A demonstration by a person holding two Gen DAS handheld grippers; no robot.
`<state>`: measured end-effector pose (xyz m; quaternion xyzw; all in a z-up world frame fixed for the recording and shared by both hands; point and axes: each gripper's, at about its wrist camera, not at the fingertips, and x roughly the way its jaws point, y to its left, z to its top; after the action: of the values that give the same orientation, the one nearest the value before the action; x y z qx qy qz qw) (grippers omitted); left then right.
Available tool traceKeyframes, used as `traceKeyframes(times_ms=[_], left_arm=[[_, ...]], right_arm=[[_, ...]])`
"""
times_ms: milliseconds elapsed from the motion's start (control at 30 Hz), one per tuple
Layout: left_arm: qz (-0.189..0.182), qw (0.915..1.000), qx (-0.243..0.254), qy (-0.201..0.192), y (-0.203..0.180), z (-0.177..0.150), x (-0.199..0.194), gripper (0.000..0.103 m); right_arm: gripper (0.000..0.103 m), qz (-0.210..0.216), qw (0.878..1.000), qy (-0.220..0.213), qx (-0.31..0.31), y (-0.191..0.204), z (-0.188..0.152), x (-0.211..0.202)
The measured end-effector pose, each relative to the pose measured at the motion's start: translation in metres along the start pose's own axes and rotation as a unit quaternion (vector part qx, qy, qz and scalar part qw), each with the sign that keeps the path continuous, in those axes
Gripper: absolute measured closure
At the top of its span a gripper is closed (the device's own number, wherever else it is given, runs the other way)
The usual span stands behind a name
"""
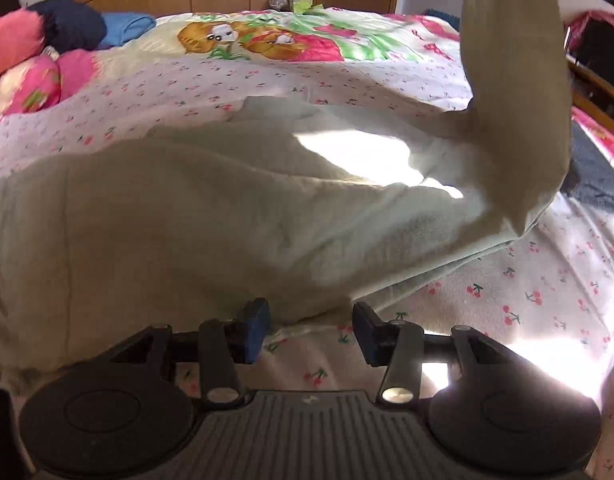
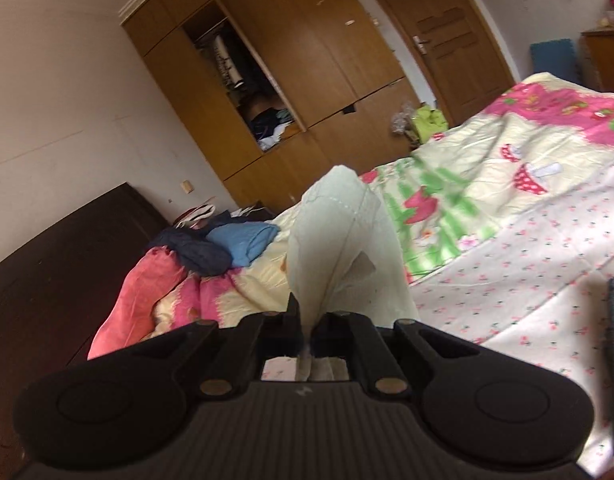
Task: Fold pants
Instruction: 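Fold the pant leg over onto the folded stack with the right gripper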
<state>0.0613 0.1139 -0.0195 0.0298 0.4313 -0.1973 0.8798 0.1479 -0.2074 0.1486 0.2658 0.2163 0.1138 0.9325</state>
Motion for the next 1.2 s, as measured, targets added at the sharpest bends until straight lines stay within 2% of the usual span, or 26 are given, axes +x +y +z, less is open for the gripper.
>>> traceKeyframes(times_ms=[200, 300, 400, 567, 700, 833, 900, 967, 1000, 1033, 1133, 1200], left_arm=[[0.07, 0.9959, -0.056, 0.006, 0.046, -0.025, -0.026, 0.043], [0.052, 0.9941, -0.092, -0.024, 0.059, -0.036, -0.042, 0.043], [0.043, 0.9921, -0.112, -0.036, 0.064, -0.047, -0.051, 0.043], [0.031, 0.9915, -0.121, -0.036, 0.069, -0.063, -0.059, 0.043], [0.026, 0.9911, -0.124, -0.04, 0.074, -0.07, -0.06, 0.043], [0.023, 0.9914, -0.121, -0.044, 0.076, -0.075, -0.06, 0.043], [0.021, 0.9915, -0.121, -0.043, 0.078, -0.076, -0.059, 0.043], [0.021, 0.9915, -0.12, -0.044, 0.08, -0.077, -0.06, 0.043], [0.021, 0.9916, -0.12, -0.045, 0.081, -0.078, -0.062, 0.043], [0.021, 0.9917, -0.119, -0.045, 0.082, -0.08, -0.064, 0.043], [0.025, 0.9918, -0.116, -0.048, 0.085, -0.086, -0.073, 0.043], [0.027, 0.9913, -0.119, -0.051, 0.087, -0.089, -0.079, 0.043]], right_arm=[[0.099, 0.067, 0.989, 0.11, -0.067, 0.089, -0.067, 0.073], [0.099, 0.059, 0.983, 0.146, -0.096, 0.115, -0.112, 0.106], [0.099, 0.043, 0.973, 0.186, -0.127, 0.135, -0.162, 0.134], [0.099, 0.049, 0.961, 0.198, -0.185, 0.166, -0.211, 0.146], [0.099, 0.055, 0.948, 0.168, -0.263, 0.194, -0.23, 0.14], [0.099, 0.067, 0.944, 0.151, -0.286, 0.217, -0.236, 0.141], [0.097, 0.067, 0.928, 0.142, -0.338, 0.234, -0.248, 0.142], [0.089, 0.066, 0.896, 0.173, -0.404, 0.248, -0.267, 0.148], [0.082, 0.072, 0.884, 0.192, -0.421, 0.25, -0.275, 0.149], [0.074, 0.083, 0.876, 0.204, -0.428, 0.25, -0.282, 0.147], [0.07, 0.12, 0.879, 0.213, -0.409, 0.245, -0.284, 0.13], [0.069, 0.118, 0.892, 0.206, -0.385, 0.237, -0.276, 0.118]])
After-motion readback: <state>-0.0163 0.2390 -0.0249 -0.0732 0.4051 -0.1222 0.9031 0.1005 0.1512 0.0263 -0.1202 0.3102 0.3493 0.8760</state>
